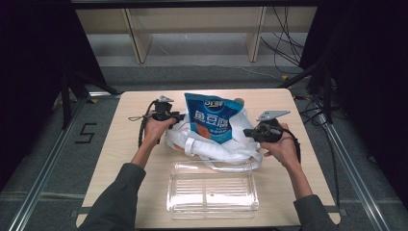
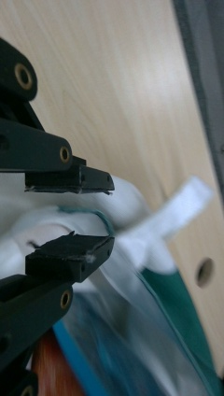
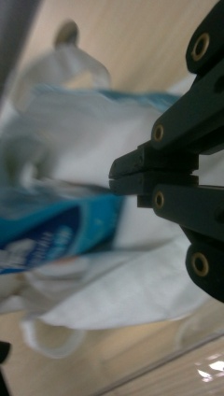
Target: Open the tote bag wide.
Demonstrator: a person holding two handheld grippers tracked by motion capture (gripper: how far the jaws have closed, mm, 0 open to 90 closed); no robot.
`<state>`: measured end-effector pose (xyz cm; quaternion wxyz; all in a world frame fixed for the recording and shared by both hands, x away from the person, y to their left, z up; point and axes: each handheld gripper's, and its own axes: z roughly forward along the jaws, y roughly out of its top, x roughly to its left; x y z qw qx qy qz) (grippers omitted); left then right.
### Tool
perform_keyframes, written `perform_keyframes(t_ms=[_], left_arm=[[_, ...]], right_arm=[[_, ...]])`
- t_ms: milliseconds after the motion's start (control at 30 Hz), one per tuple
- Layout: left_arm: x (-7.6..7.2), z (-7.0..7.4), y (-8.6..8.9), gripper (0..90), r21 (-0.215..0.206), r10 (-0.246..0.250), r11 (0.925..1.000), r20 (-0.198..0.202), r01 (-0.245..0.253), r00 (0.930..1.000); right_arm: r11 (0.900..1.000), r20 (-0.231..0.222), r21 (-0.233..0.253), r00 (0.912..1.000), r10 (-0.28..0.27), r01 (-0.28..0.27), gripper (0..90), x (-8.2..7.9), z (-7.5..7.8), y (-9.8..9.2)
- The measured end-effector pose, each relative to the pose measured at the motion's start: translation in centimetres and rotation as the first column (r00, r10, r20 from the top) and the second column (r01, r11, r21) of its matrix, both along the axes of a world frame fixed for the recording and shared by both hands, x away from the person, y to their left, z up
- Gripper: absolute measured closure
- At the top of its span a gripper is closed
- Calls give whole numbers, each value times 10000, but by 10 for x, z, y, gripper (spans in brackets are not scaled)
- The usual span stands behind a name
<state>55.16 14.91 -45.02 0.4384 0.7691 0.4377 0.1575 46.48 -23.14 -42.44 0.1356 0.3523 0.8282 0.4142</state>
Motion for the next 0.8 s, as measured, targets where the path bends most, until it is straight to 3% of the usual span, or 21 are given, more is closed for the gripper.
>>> perform_keyframes(t_ms=[33,67,100,133,167,200,233,267,300,400,433,467,567,600,633,733,767,800], left_arm=[[0,0,0,669,0,0,10000,0,0,10000],[-12,13,1,679,-107,-259,9996,479,265,9985],[-19,16,1,702,193,-554,9983,547,544,9970],[-26,17,1,719,443,-890,9952,437,870,9951],[-33,15,-1,735,559,-1096,9926,324,1077,9934],[-39,10,-2,757,793,-1375,9876,196,1355,9903],[-39,10,-2,775,793,-1375,9876,196,1355,9903],[-50,-2,-6,798,1196,-1906,9742,-175,1913,9815],[-54,-9,-7,818,1446,-2173,9649,-299,2193,9757],[-64,-27,-11,839,1595,-2543,9516,-713,2627,9645],[-67,-31,-12,844,1685,-2654,9466,-773,2749,9610],[-70,-35,-13,848,1748,-2745,9425,-817,2850,9581],[-74,-41,-15,862,1865,-2828,9366,-976,2966,9542],[-77,-47,-18,866,2000,-2874,9314,-1089,3042,9516],[-77,-47,-18,869,2000,-2874,9314,-1089,3042,9516],[-80,-46,-22,869,2186,-3012,9229,-1036,3171,9479],[-81,-44,-21,862,2053,-2970,9280,-966,3110,9500],[-81,-44,-21,857,2053,-2970,9280,-966,3110,9500]], right_arm=[[10000,265,-13,9996,-34,34,900,4,4,-2],[9999,320,-70,9995,-81,83,900,8,6,-1],[9998,119,-36,9998,-189,189,900,10,6,1],[9995,197,-278,9997,-146,151,900,16,3,2],[9981,-46,-604,9999,-154,151,900,20,2,4],[9977,-68,-603,9995,-314,309,900,26,-4,7],[9977,-68,-603,9995,-314,309,900,26,-4,7],[9951,-371,-883,9982,-468,434,900,37,-13,8],[9914,-393,-1157,9971,-655,605,900,43,-17,7],[9817,-169,-1276,9894,-1444,1411,900,60,-29,2],[9788,-404,-1450,9876,-1519,1446,900,65,-32,-1],[9775,-366,-1338,9849,-1694,1631,900,70,-38,-2],[9709,-956,-1472,9743,-2041,1889,900,78,-56,-1],[9674,-1122,-1747,9724,-2047,1835,900,81,-61,-1],[9623,-1278,-1874,9664,-2230,1973,900,82,-68,2],[9603,-1247,-1951,9661,-2260,1995,900,82,-72,5],[9603,-1013,-1985,9705,-2190,1960,900,83,-72,5],[9619,-952,-1960,9726,-2123,1908,900,82,-68,4]])
